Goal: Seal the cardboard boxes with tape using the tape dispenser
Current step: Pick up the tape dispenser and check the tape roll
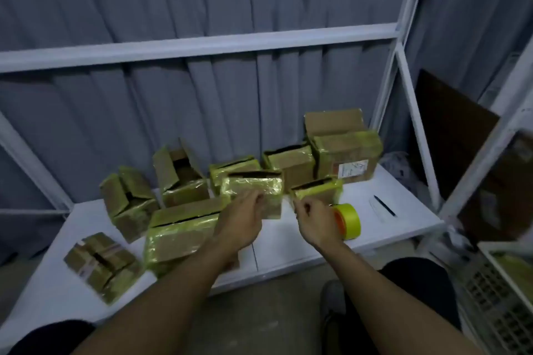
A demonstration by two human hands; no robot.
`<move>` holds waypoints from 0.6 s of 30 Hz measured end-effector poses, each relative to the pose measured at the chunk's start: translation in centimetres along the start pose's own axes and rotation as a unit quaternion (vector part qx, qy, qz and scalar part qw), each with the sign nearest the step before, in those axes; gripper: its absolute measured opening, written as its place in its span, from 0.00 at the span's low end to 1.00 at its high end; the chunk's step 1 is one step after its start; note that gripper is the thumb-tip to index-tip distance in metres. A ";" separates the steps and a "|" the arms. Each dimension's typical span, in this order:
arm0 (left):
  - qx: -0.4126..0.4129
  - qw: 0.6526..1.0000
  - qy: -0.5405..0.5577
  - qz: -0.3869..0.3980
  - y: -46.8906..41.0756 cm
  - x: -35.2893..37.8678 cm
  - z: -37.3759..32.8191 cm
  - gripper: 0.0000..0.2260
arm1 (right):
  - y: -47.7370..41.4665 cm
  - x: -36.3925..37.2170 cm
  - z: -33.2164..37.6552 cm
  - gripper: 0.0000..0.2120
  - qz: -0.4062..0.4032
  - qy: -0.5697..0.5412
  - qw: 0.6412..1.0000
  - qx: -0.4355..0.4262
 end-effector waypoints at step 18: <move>-0.217 0.950 -0.170 0.144 -3.9 13.9 9.5 0.35 | -10.0 5.1 -20.0 0.28 0.064 0.077 0.947 0.304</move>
Point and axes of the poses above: each hand's wrist, its own y-axis away from the middle knuckle, its own x-axis out of the palm, z = x × y, the point moved 2 cm from there along -y, towards the middle knuckle, and after that the axes turned 7 degrees about y, right-handed, at the moved point
